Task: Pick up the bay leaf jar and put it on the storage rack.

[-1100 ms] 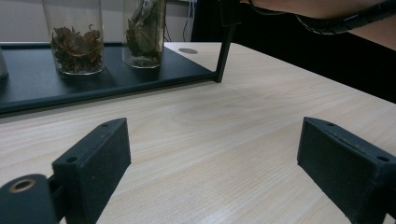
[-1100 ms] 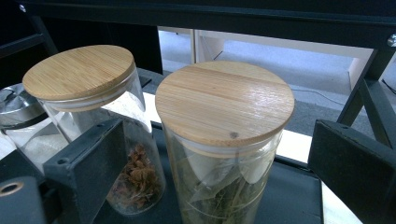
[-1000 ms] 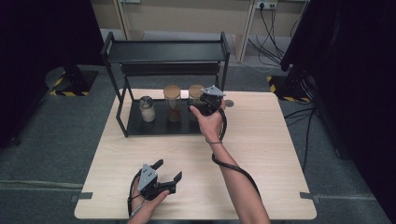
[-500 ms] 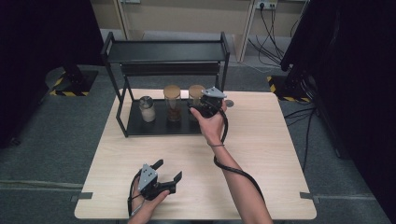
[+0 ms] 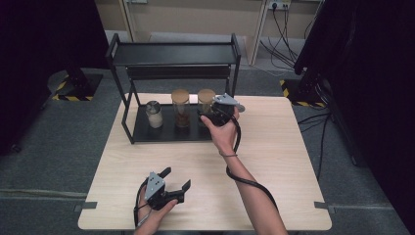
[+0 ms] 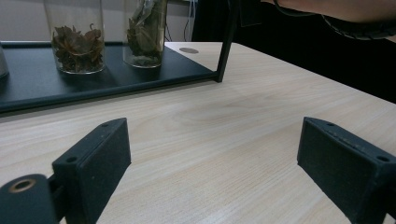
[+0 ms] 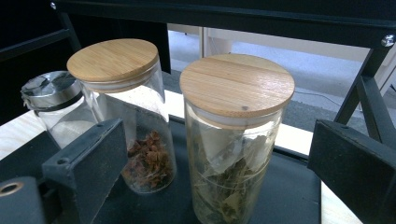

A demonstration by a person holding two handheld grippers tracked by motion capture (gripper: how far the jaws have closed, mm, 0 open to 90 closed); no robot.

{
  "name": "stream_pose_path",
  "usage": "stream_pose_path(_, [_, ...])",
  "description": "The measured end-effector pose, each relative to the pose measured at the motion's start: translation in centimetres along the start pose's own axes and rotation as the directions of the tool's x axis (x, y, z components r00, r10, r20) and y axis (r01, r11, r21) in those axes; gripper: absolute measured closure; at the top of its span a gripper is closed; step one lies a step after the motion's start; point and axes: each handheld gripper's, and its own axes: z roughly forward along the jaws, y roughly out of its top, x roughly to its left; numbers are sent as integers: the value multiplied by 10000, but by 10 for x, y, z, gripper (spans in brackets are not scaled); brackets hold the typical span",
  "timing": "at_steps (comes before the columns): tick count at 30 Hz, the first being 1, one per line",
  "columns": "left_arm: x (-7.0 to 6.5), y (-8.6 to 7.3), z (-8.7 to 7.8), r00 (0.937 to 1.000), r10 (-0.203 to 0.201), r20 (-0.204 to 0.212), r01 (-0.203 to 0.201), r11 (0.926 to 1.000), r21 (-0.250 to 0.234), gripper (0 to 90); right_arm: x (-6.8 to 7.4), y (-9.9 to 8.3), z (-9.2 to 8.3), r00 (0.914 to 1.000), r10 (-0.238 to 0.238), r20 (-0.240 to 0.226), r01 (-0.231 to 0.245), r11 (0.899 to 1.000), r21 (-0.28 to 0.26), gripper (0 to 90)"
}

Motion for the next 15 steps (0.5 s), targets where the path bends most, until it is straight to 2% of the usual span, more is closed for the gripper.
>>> stream_pose_path(15, [0, 0, 0, 10000, -10, 5, 10, 10000, -6, 90, 4, -3, -10, 9997, -152, -206, 152, 9999, 22, 50])
